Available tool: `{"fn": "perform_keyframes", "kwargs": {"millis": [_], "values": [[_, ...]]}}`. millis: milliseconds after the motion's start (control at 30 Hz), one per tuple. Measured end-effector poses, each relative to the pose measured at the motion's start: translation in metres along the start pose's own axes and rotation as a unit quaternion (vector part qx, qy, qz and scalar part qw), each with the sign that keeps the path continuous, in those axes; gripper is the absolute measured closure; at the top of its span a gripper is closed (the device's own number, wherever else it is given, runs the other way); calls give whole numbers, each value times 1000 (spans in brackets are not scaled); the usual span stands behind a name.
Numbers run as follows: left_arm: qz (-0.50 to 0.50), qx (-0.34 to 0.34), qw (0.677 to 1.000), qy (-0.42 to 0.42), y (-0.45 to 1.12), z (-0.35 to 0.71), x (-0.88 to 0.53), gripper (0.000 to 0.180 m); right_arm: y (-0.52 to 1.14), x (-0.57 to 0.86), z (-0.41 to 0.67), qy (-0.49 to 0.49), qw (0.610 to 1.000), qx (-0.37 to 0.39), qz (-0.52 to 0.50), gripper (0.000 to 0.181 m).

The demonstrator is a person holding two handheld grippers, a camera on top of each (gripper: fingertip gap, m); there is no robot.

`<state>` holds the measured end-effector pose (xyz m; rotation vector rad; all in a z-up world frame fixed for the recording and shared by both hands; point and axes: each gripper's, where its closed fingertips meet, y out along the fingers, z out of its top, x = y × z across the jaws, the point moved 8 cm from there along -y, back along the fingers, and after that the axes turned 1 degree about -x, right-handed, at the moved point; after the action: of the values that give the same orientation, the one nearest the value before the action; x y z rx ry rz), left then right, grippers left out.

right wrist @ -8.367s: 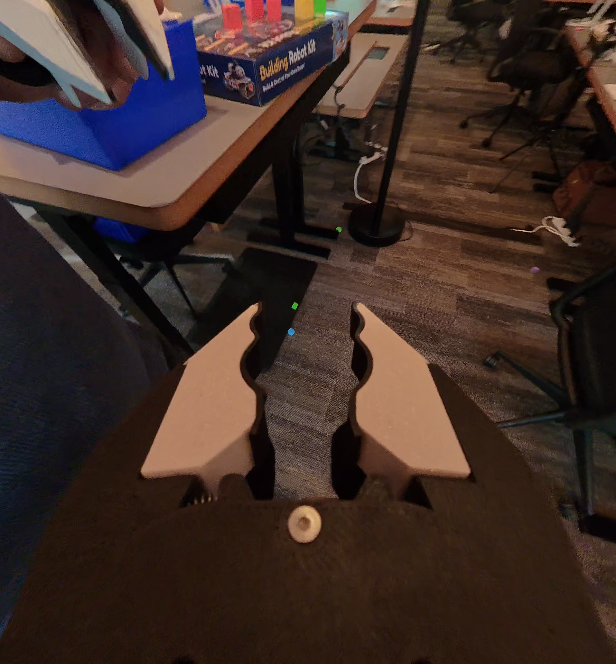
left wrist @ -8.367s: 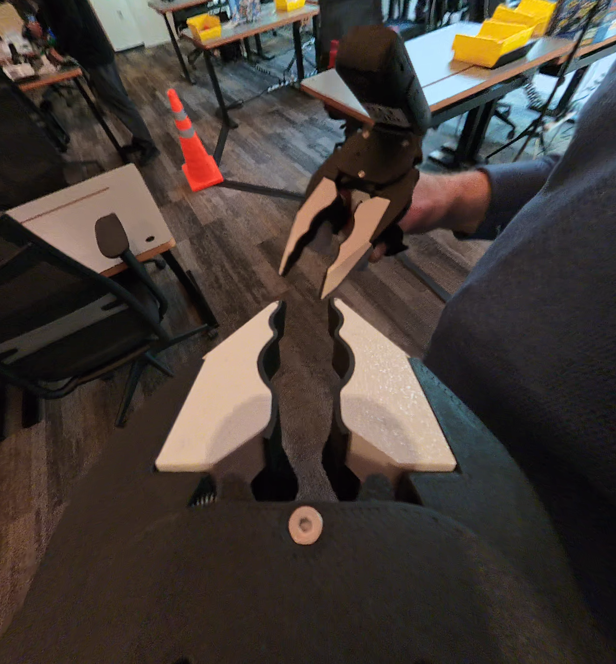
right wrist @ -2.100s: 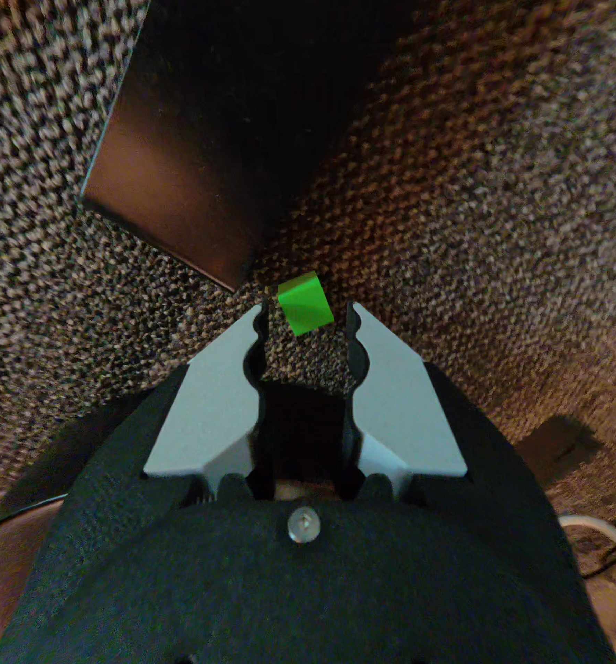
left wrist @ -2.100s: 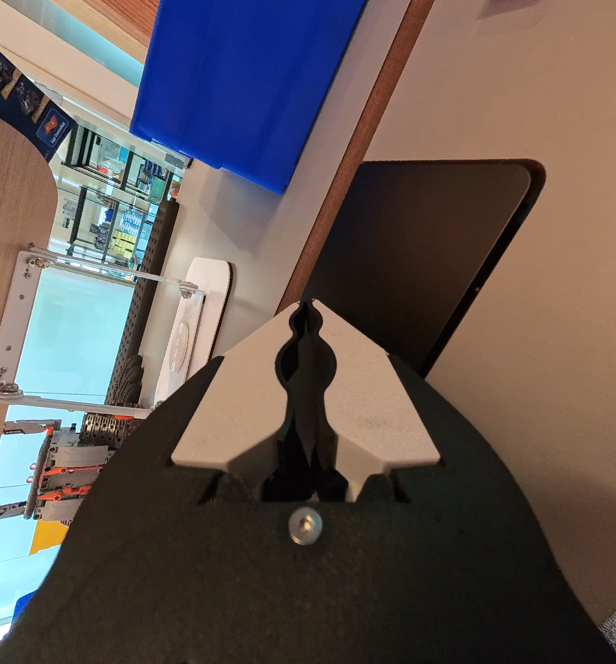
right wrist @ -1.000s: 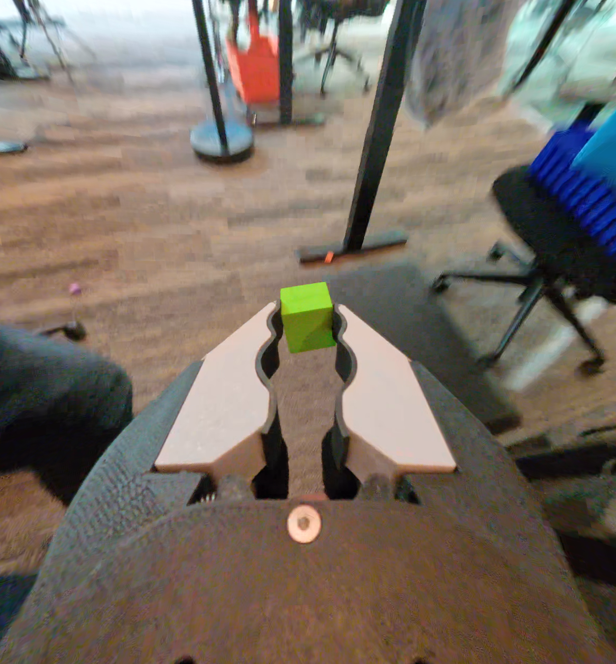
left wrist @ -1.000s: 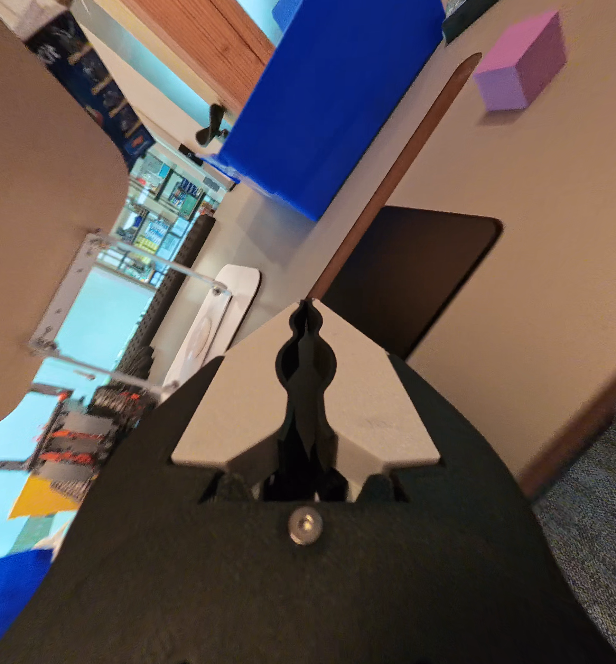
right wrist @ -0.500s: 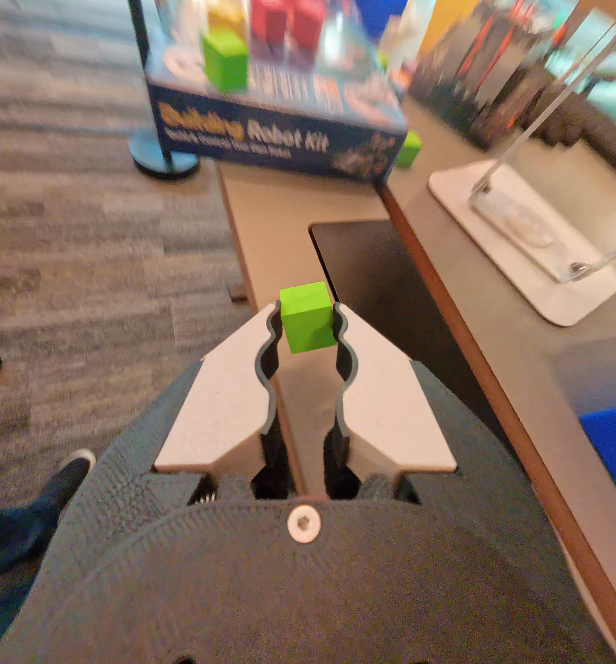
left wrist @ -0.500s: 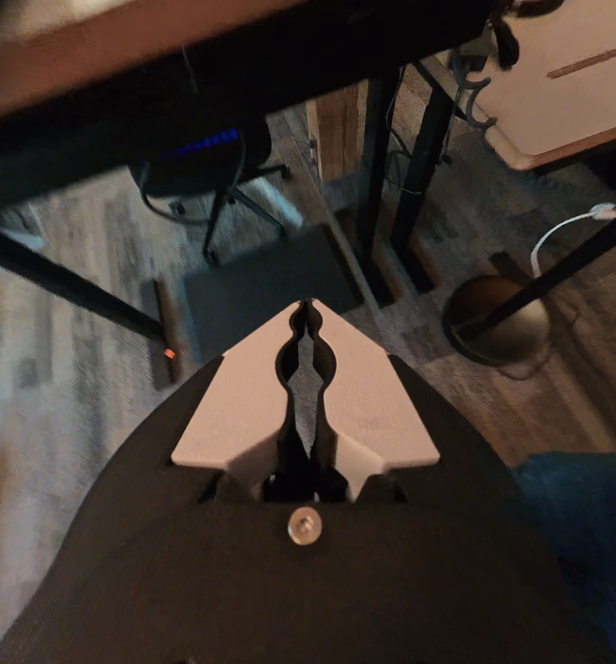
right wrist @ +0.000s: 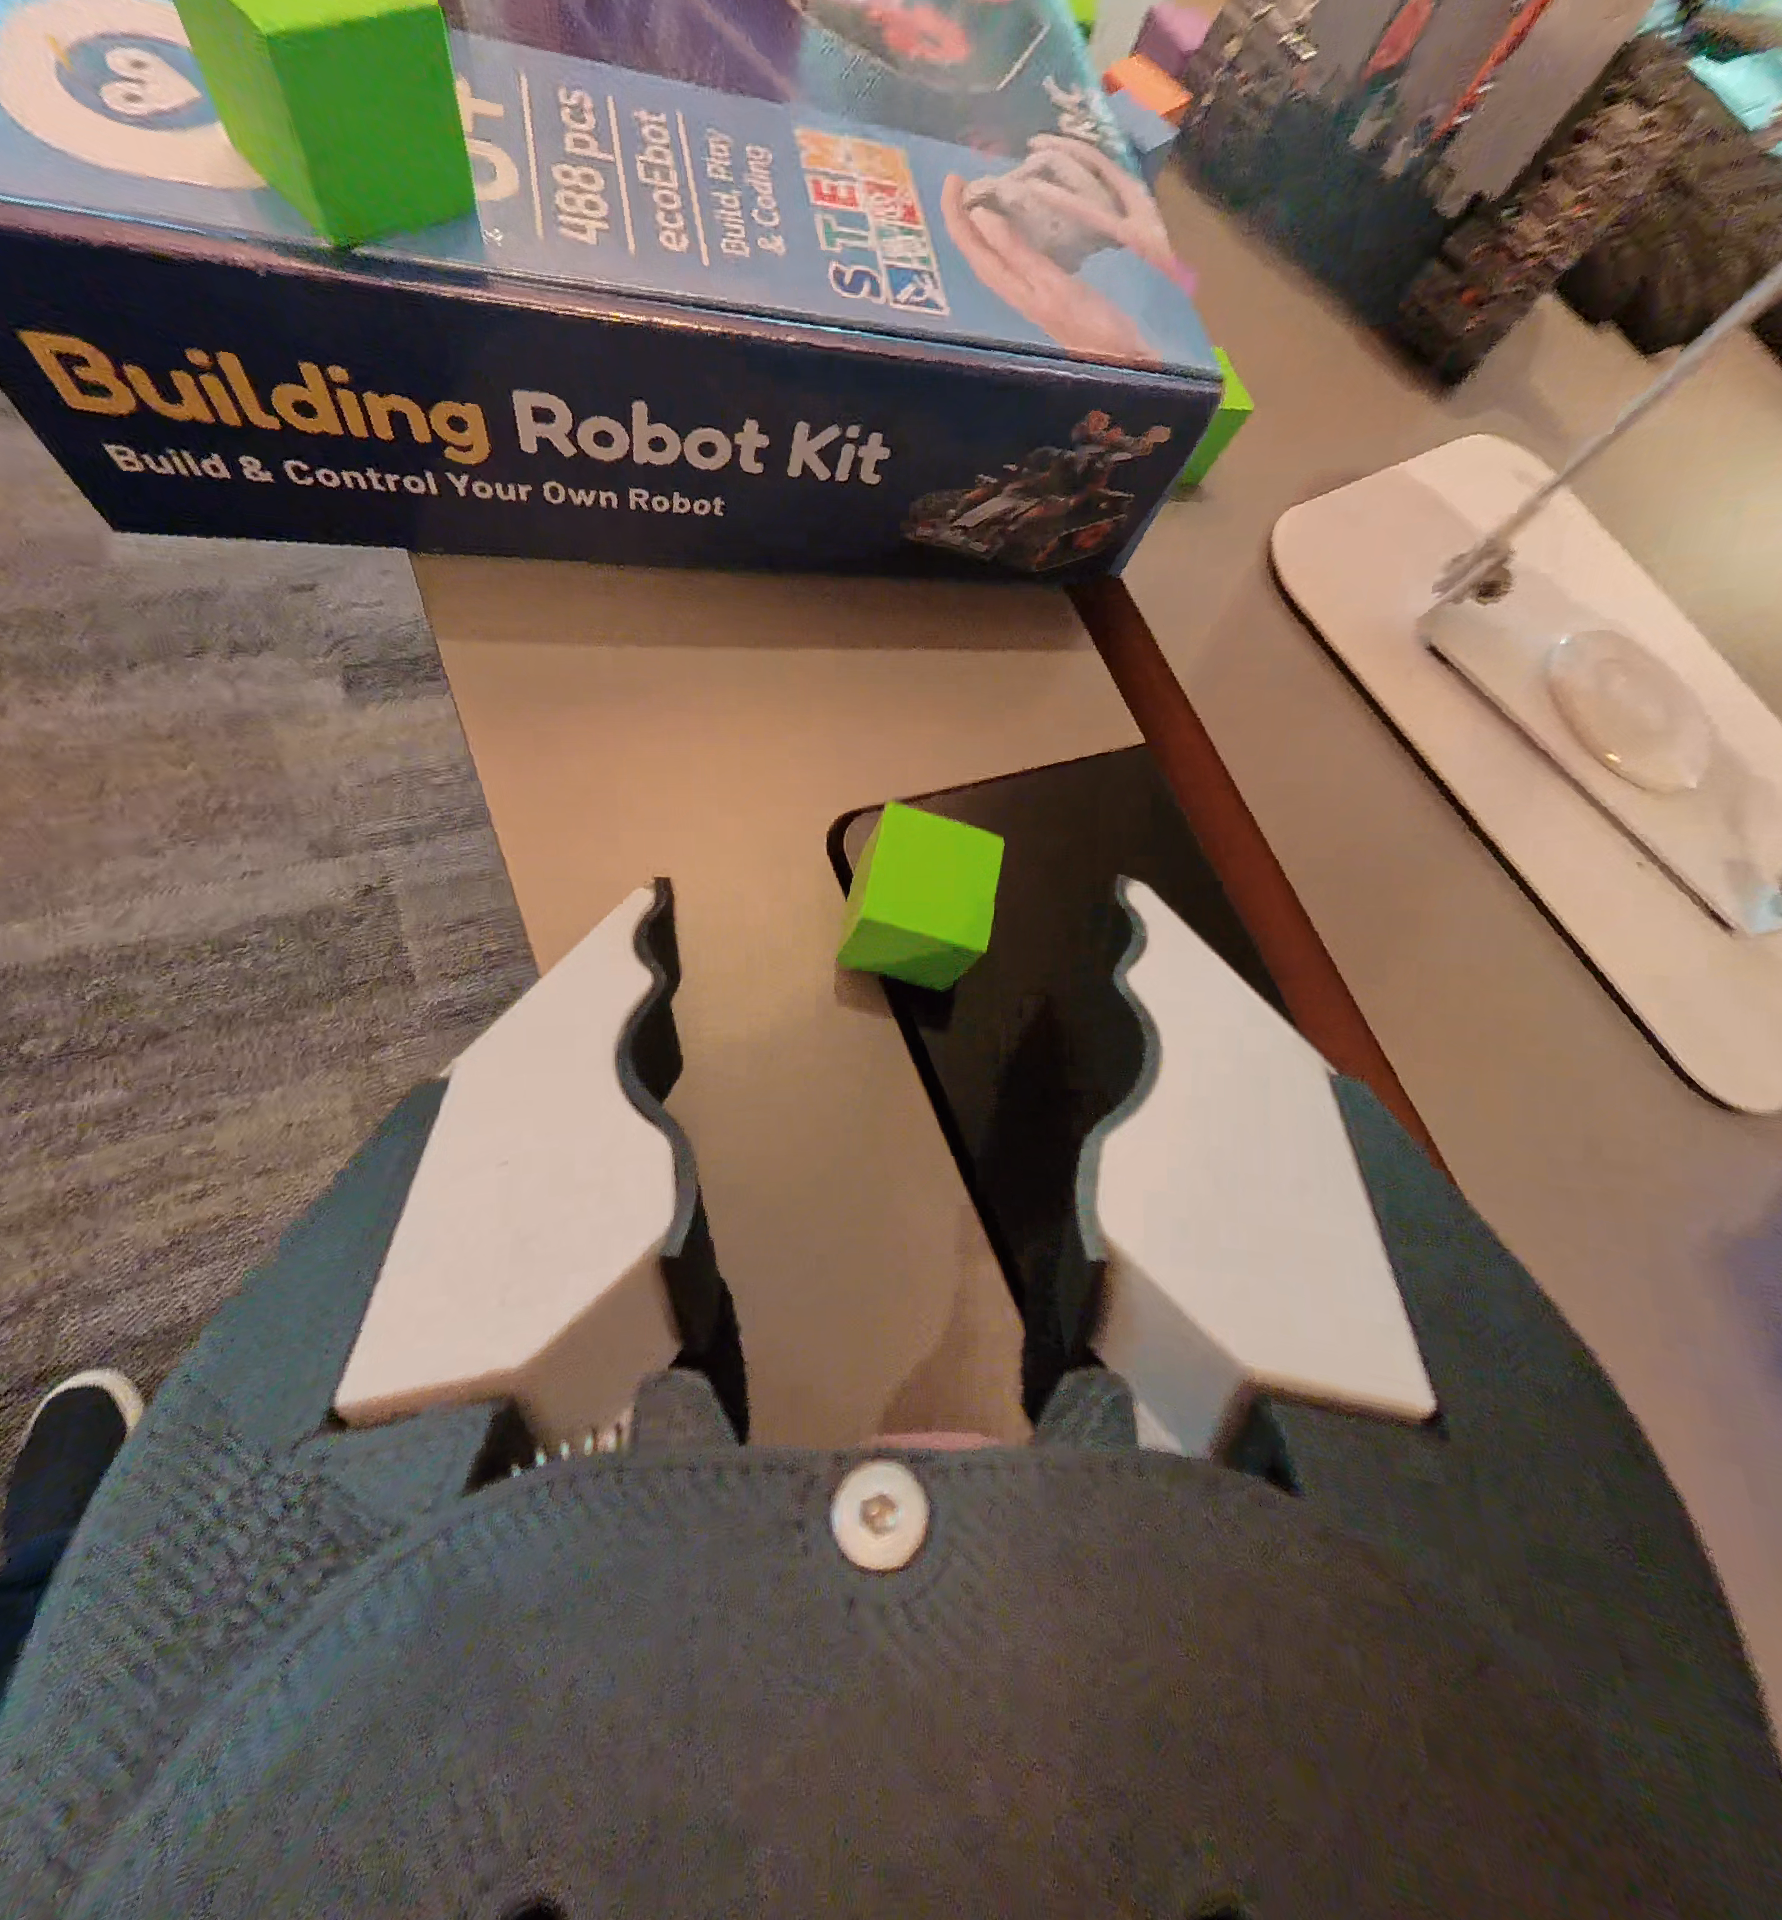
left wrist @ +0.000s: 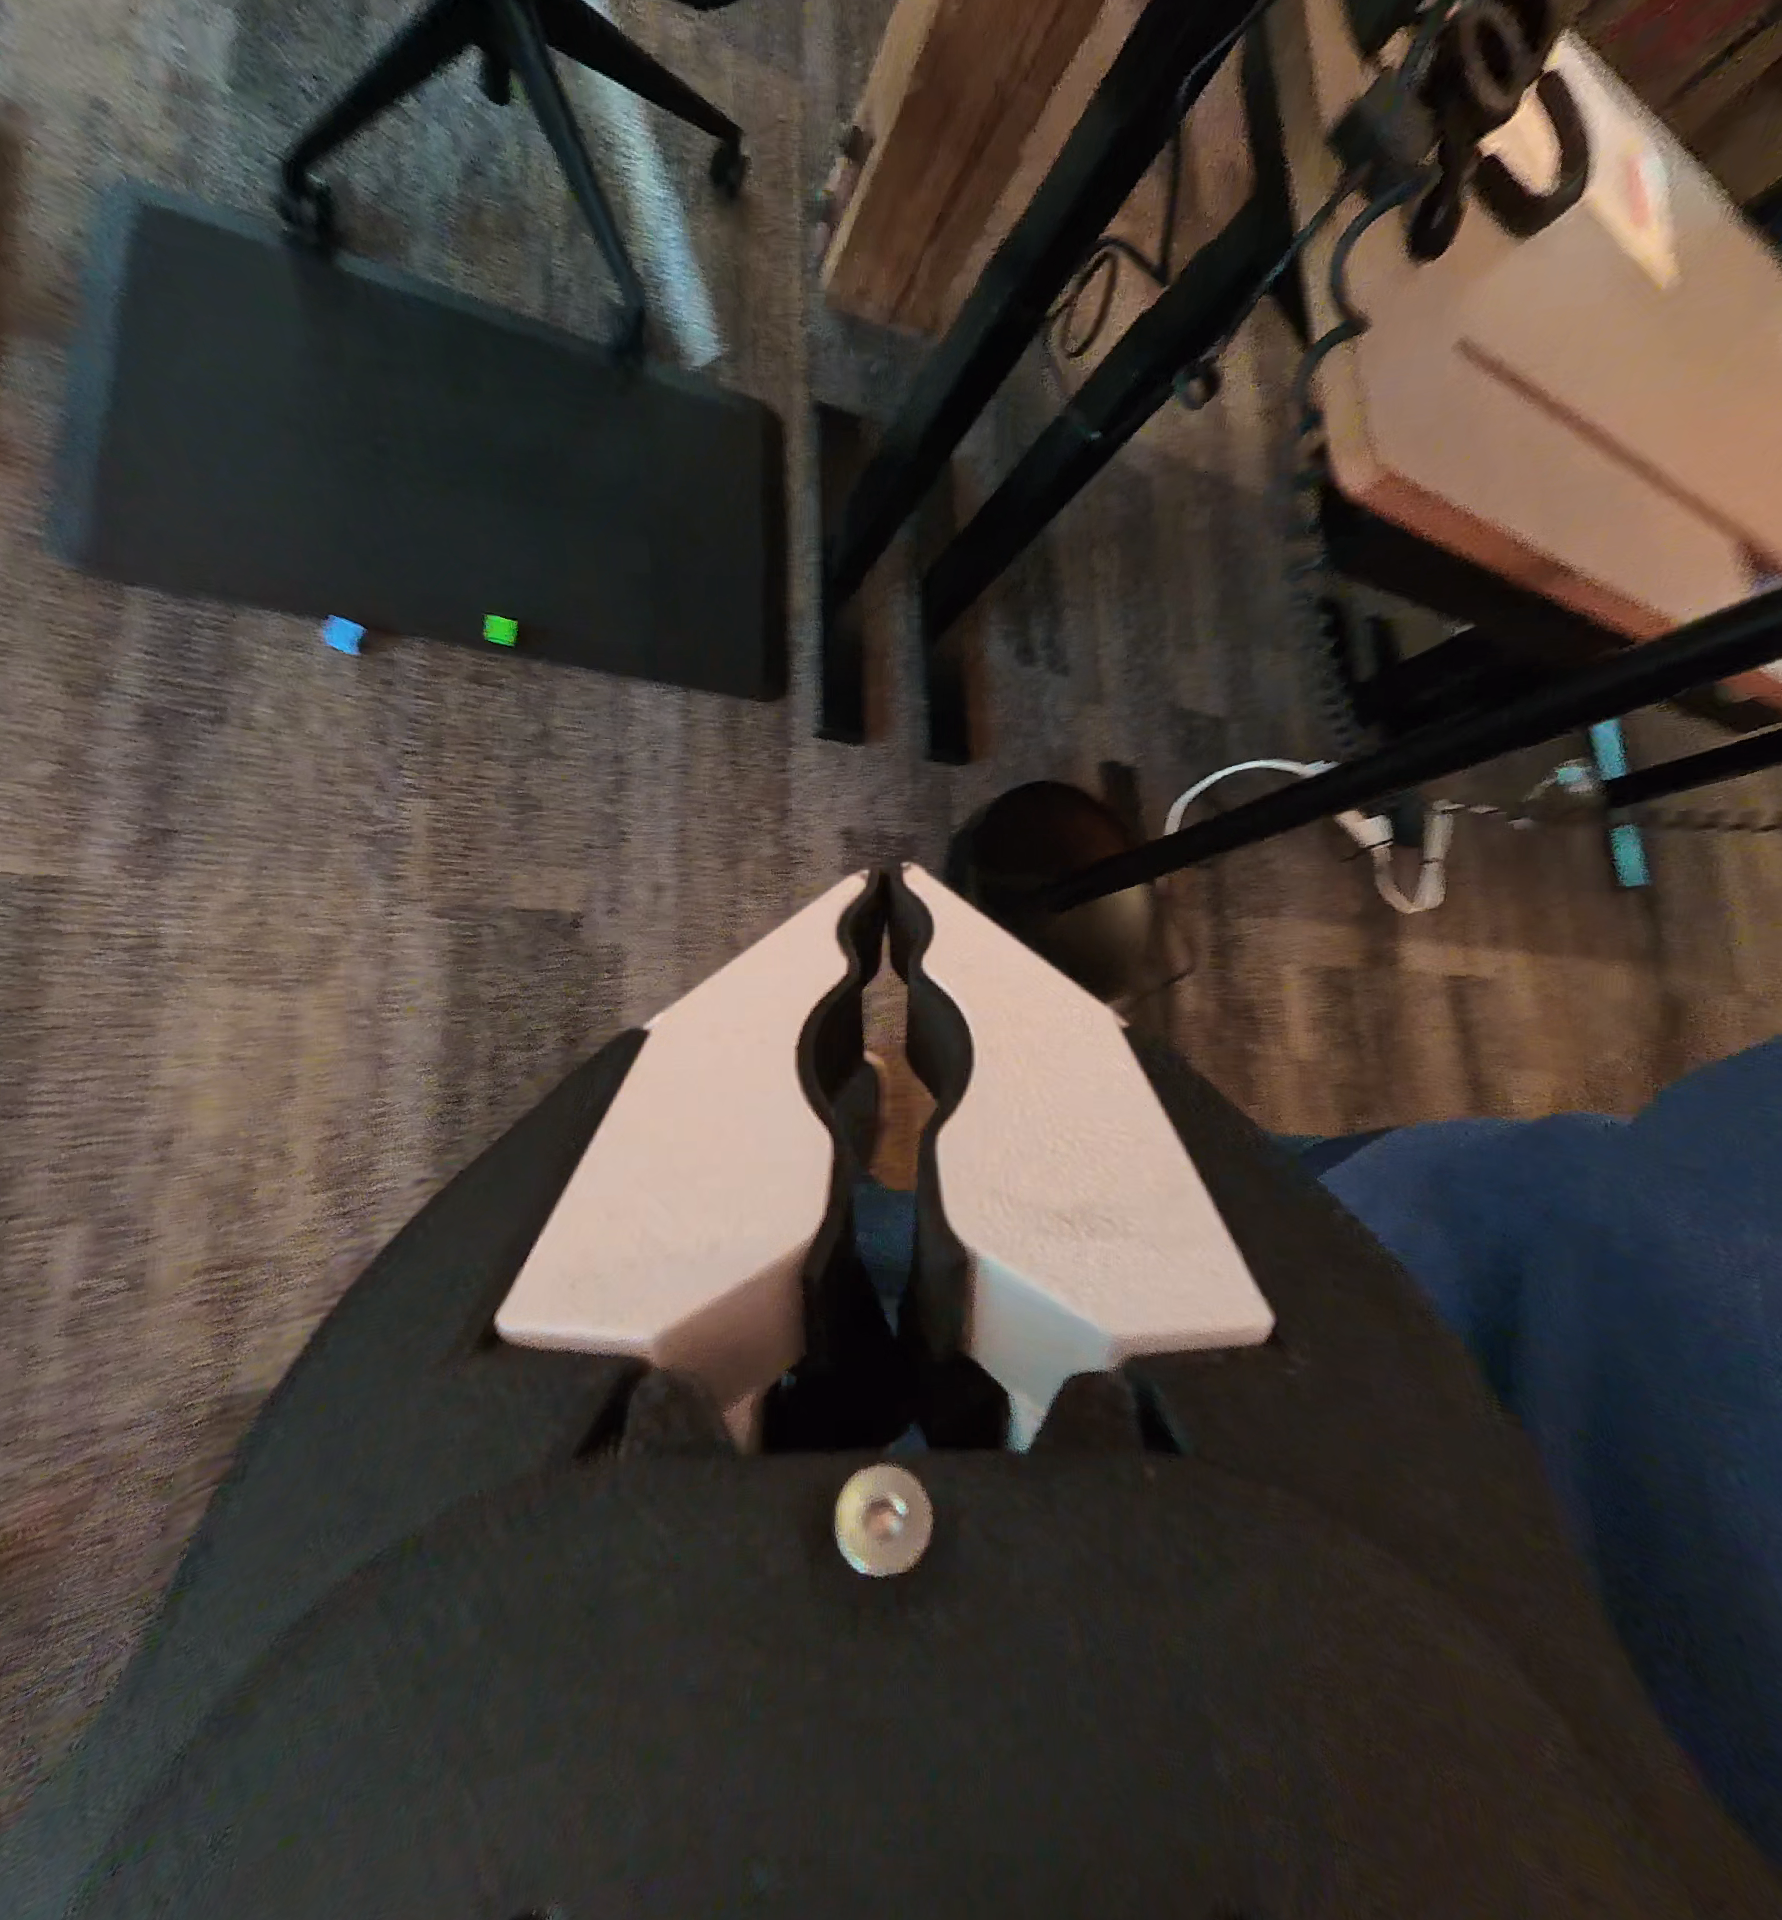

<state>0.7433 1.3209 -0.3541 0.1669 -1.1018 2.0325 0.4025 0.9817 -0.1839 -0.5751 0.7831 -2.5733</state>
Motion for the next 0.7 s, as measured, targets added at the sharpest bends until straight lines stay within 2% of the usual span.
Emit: {"fn": "perform_keyframes", "kwargs": {"millis": [33, 100, 200, 300, 400, 500, 600, 700], "values": [[-24, 1, 1000, -19, 9, 0, -7, 180, -9, -3, -2, -1, 1000, 5, -15, 96], [-70, 2, 996, -51, 18, 6, -19, 180, -33, -15, -6, -15, 999, 28, -44, 106], [-101, 19, 993, -57, 3, 28, -33, 180, -75, -62, -8, -70, 993, 89, -29, 122], [-82, 3, 996, -27, -27, 35, -52, 180, -89, -143, -16, -131, 982, 116, 75, 137], [-30, -5, 999, -36, -53, 24, -80, 180, -51, -230, -46, -125, 970, 50, 204, 132], [-22, 21, 990, -137, -63, -3, -105, 180, 14, -301, -87, -96, 951, -34, 291, 126], [-17, 28, 976, -214, -54, -42, -121, 180, 97, -349, -137, -83, 933, -107, 334, 120], [-5, 25, 963, -269, -29, -90, -133, 180, 193, -376, -199, -68, 917, -184, 347, 121]]}}
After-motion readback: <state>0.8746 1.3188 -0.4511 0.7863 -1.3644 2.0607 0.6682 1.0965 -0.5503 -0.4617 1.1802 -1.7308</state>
